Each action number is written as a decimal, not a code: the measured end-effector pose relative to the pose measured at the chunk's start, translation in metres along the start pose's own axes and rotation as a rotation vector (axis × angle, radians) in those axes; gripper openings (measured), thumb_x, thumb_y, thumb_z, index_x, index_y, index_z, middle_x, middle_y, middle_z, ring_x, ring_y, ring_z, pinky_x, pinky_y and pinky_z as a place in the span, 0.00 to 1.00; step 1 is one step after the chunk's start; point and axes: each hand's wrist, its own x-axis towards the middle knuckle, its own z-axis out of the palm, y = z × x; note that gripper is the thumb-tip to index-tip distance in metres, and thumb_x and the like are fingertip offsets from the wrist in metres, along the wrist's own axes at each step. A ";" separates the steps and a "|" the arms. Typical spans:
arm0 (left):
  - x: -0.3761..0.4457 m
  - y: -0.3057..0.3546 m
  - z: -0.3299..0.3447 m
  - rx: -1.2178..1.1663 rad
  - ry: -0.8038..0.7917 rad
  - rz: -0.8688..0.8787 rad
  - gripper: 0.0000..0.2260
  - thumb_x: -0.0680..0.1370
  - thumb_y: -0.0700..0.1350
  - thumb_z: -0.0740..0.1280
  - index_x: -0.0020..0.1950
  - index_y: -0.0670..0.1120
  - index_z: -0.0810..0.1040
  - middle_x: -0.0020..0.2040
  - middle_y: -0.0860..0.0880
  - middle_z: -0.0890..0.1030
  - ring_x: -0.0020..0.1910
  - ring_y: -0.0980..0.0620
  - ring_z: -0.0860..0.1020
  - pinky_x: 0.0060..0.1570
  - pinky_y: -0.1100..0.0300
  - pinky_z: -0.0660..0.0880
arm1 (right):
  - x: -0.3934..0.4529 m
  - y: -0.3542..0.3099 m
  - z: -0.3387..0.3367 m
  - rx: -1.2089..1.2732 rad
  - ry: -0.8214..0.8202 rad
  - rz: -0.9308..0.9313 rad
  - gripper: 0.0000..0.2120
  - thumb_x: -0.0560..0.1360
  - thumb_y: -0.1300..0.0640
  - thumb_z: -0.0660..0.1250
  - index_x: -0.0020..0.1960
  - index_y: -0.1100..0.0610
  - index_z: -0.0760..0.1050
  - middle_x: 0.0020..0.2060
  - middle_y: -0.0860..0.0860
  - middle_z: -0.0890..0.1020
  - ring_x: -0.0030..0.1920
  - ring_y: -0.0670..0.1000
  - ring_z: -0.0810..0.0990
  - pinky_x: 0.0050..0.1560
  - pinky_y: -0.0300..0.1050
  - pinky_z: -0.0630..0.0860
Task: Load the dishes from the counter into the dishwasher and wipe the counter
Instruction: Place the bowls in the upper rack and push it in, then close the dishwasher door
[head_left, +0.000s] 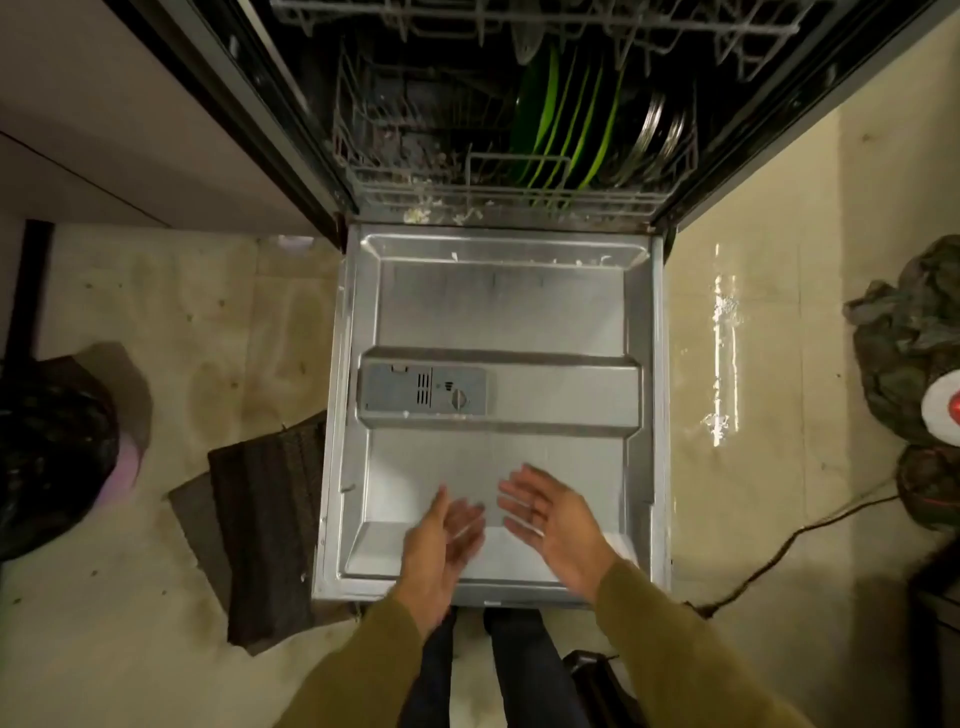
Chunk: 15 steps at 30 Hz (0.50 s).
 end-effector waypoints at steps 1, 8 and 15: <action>0.002 -0.022 -0.016 -0.012 0.030 -0.036 0.23 0.80 0.55 0.64 0.66 0.39 0.75 0.57 0.41 0.84 0.58 0.43 0.81 0.55 0.53 0.78 | 0.002 0.023 -0.009 0.022 0.056 0.035 0.18 0.80 0.51 0.63 0.66 0.59 0.75 0.57 0.56 0.83 0.58 0.56 0.81 0.65 0.54 0.74; 0.033 -0.107 -0.078 -0.158 0.245 -0.205 0.32 0.81 0.58 0.61 0.76 0.37 0.63 0.71 0.36 0.71 0.64 0.40 0.75 0.71 0.48 0.69 | 0.020 0.149 -0.060 0.179 0.357 0.265 0.34 0.79 0.38 0.57 0.74 0.62 0.64 0.68 0.60 0.74 0.67 0.59 0.74 0.72 0.54 0.66; 0.091 -0.122 -0.111 -0.331 0.411 -0.247 0.28 0.85 0.55 0.55 0.78 0.37 0.59 0.76 0.36 0.65 0.72 0.37 0.68 0.74 0.47 0.65 | 0.069 0.199 -0.079 0.500 0.539 0.328 0.34 0.82 0.38 0.50 0.76 0.62 0.60 0.72 0.61 0.69 0.71 0.61 0.69 0.73 0.56 0.63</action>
